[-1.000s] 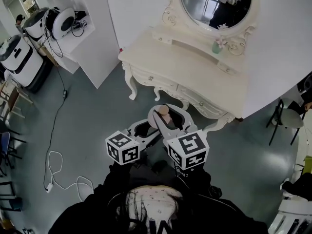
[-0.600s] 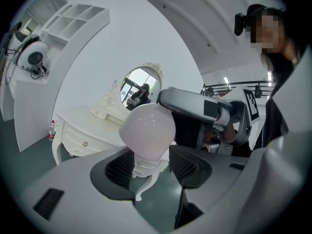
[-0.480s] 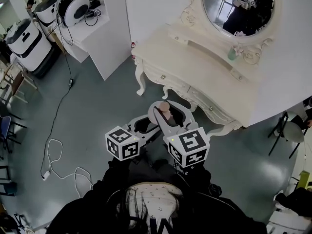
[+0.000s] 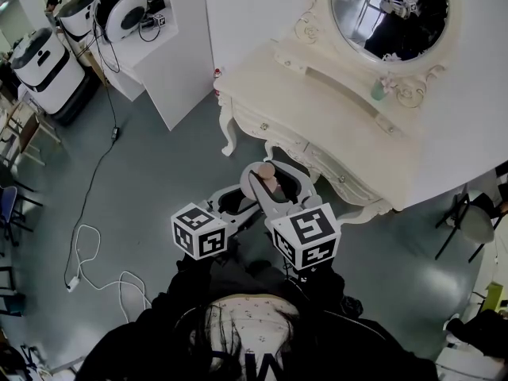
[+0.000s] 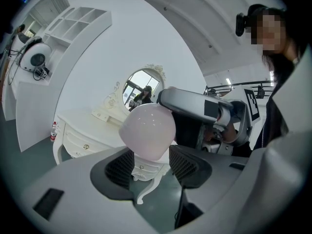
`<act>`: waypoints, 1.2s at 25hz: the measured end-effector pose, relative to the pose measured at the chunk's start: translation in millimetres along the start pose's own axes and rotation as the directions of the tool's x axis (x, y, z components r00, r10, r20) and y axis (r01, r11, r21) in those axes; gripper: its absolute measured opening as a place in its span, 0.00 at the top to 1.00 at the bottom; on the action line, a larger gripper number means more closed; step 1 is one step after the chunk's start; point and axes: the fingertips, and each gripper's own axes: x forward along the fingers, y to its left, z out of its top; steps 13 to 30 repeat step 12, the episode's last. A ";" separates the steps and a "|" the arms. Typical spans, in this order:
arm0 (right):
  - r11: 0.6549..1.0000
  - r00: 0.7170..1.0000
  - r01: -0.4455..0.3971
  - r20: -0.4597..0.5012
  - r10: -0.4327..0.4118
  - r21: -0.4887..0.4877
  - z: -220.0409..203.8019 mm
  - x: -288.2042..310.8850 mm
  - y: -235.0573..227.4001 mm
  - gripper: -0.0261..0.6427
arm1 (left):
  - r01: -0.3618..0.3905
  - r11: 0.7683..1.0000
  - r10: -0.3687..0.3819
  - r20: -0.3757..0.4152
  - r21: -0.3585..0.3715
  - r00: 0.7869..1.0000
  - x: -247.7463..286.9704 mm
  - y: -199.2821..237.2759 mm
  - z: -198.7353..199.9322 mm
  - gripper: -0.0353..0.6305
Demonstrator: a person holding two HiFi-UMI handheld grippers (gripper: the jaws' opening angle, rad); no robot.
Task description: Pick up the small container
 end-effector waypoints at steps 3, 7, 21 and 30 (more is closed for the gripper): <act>1.000 1.000 0.001 0.002 -0.001 0.005 -1.3 -2.7 -3.1 0.74 | -0.003 1.000 0.003 -0.003 0.003 1.000 2.9 -1.8 -1.6 0.64; 1.000 1.000 -0.002 0.006 0.002 0.007 -1.4 -7.3 -6.5 0.74 | -0.005 1.000 0.006 -0.004 0.006 1.000 6.6 -5.7 -2.5 0.64; 1.000 1.000 -0.004 0.014 0.004 0.009 -3.0 -16.8 -14.9 0.74 | -0.009 1.000 0.009 -0.004 0.016 1.000 15.5 -12.9 -5.4 0.64; 1.000 1.000 -0.004 0.014 0.004 0.009 -3.0 -16.8 -14.9 0.74 | -0.009 1.000 0.009 -0.004 0.016 1.000 15.5 -12.9 -5.4 0.64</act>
